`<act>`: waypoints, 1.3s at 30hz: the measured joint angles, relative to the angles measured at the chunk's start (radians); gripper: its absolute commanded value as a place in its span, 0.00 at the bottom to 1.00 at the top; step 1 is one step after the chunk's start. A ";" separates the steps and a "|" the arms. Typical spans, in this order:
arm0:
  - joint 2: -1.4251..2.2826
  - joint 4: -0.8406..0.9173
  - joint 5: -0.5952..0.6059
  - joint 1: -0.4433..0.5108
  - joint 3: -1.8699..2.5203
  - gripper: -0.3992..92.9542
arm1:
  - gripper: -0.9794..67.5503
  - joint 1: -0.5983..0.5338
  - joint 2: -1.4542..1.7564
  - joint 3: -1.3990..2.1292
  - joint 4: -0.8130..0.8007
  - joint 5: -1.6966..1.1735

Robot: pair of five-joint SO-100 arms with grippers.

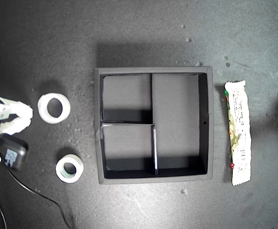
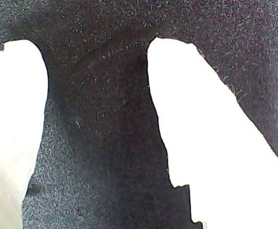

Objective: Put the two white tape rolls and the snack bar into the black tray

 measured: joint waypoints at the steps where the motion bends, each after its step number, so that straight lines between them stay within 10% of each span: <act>1: 0.000 0.000 0.000 0.000 0.000 0.01 | 0.22 0.000 0.000 0.000 0.000 0.000; 39: 0.000 0.000 0.017 0.000 0.000 0.01 | 0.22 0.000 0.000 0.000 0.000 0.000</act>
